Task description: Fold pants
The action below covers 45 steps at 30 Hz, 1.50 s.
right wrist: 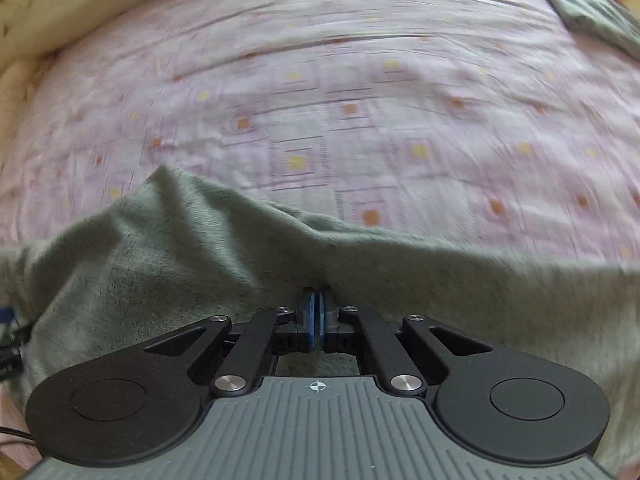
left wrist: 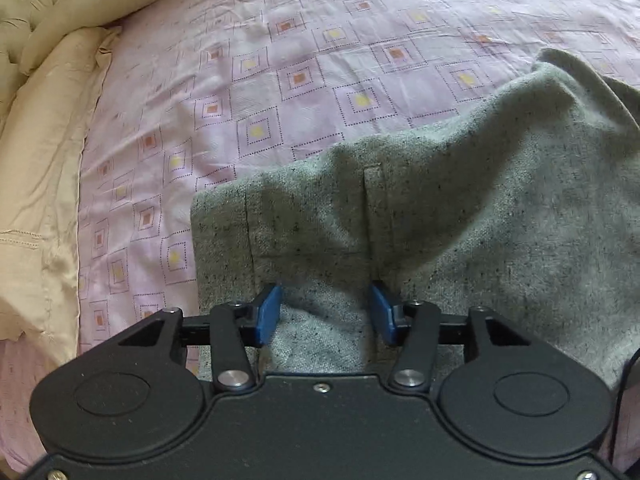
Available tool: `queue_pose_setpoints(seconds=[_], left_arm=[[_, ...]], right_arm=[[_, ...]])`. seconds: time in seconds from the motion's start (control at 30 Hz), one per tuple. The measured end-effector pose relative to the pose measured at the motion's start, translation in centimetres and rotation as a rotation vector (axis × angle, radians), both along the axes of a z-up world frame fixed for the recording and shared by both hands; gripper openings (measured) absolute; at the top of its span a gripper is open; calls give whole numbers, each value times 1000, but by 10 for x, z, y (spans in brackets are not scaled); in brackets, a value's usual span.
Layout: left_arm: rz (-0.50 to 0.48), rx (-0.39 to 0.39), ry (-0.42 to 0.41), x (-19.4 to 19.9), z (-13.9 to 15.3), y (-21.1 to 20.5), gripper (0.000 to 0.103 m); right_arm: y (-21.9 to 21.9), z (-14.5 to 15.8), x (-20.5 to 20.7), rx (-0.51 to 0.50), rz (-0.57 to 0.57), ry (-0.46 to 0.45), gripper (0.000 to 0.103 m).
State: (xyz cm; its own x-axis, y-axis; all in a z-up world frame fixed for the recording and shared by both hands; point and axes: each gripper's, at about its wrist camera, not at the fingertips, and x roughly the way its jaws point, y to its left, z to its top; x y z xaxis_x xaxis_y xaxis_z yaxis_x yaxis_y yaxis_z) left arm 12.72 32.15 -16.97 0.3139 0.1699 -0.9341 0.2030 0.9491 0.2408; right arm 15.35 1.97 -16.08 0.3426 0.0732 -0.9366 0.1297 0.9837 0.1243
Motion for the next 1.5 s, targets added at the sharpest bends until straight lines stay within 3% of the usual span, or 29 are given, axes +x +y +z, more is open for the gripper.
queue_pose_setpoints(seconds=[0.07,0.17,0.33,0.5,0.63,0.7,0.83,0.87,0.97,1.07,1.13,1.27,1.37,1.47,1.5], left_arm=[[1,1,1,3,10,-4,49],[-38,-5,-69,4,28,-22,48],[-107,-72,-104,11,45,-64,48],[-152,-116,-128,15,55,-119,48],[-166,-183,-114,20,53,-169,51],[-151,-188,-101,25,41,-190,54],[-29,-64,-8,48,-7,-203,56],[1,-77,-22,49,-9,-200,57],[82,-74,-11,52,-2,-199,56],[125,-17,-38,42,11,-212,52],[128,-31,-67,27,22,-231,52],[60,-81,-64,-1,31,-289,52],[-53,-109,-41,-20,33,-339,53],[-159,-115,-23,-34,34,-383,54],[-178,-119,-15,-36,34,-394,54]], right_arm=[[-6,10,-10,6,10,-63,5],[-11,22,-16,2,45,-133,5],[-47,-5,11,-140,-44,-69,4],[-85,11,-9,-25,-124,-186,5],[-110,15,-53,-28,-94,-185,5],[-131,9,-77,-65,-105,-141,5],[-189,-4,-121,-74,-169,-59,4],[-202,-3,-129,-75,-179,-41,4],[-238,3,-153,-59,-209,-15,4],[-270,17,-176,-74,-258,-85,5],[-296,23,-189,-82,-313,-128,6],[-350,5,-207,-111,-403,-41,6],[-366,14,-221,-110,-401,-53,7],[-380,37,-237,-104,-429,-160,7],[-384,43,-239,-108,-441,-194,12]])
